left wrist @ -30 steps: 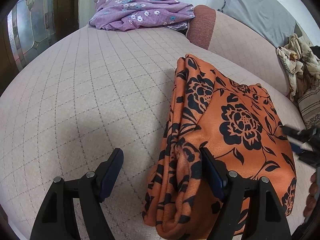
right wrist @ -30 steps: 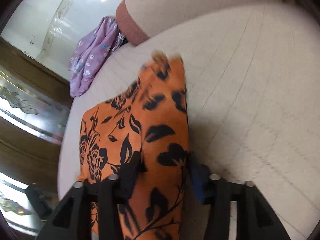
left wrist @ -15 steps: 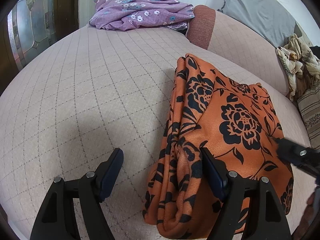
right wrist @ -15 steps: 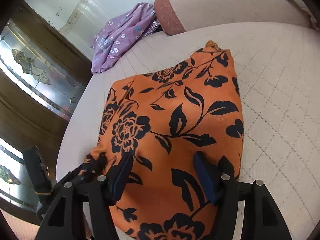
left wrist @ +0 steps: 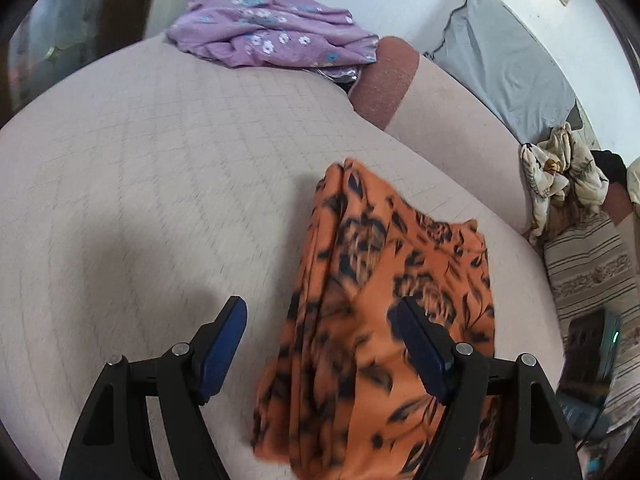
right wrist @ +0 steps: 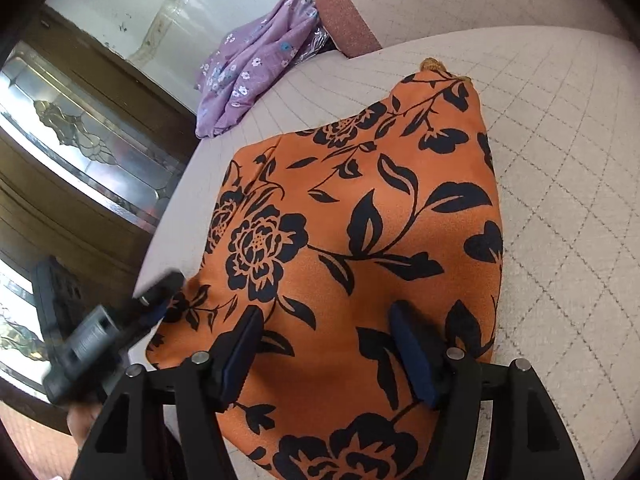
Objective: Fold small clothes
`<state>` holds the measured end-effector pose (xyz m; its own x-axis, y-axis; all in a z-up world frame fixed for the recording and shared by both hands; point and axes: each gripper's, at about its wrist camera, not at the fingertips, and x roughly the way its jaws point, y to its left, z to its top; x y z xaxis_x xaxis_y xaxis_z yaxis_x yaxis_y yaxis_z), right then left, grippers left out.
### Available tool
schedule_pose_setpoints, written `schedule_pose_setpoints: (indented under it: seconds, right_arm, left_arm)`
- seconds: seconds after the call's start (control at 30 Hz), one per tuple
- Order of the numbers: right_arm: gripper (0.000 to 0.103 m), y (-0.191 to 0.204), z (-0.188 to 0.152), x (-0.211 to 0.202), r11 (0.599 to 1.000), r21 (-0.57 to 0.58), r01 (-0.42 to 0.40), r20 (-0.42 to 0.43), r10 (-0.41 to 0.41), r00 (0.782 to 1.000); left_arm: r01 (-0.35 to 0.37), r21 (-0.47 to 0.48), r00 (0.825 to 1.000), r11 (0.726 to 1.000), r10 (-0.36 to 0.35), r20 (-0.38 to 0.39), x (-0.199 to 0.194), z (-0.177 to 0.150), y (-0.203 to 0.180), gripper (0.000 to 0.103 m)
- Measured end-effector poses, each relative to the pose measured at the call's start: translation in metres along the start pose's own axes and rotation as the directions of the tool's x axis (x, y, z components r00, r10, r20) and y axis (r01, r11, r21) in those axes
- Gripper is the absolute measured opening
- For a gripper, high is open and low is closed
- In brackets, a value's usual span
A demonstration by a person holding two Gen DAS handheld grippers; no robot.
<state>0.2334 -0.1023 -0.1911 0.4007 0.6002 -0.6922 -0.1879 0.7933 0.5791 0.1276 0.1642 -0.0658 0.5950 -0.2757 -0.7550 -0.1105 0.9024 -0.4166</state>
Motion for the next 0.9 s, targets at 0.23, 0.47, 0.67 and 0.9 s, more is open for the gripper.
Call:
schedule_pose_setpoints:
  seconds: [0.23,0.47,0.67,0.9]
  right_arm:
    - [0.07,-0.006,-0.003,-0.005,0.999,0.015,-0.039,-0.011,0.039,0.999]
    - [0.07,-0.012,-0.002,-0.007,0.996,0.025,-0.082,-0.022,0.083,0.996]
    - [0.07,-0.011,-0.003,-0.007,0.996,0.015,-0.084,-0.016,0.084,0.996]
    - [0.07,-0.023,0.0,-0.011,0.986,0.067,-0.152,-0.011,0.153,0.988]
  left_arm:
    - [0.05,-0.078,0.951,0.996,-0.071,-0.3,0.085,0.06,0.016,0.042]
    - [-0.021,0.014,0.975,1.0,0.024,-0.22,0.073,0.068,-0.002,0.053]
    - [-0.06,0.06,0.972,0.996,0.072,-0.222,0.082,0.055,-0.006,0.068]
    - [0.065,0.077,0.992,0.995,-0.057,-0.108,0.008,0.022,-0.013,0.076]
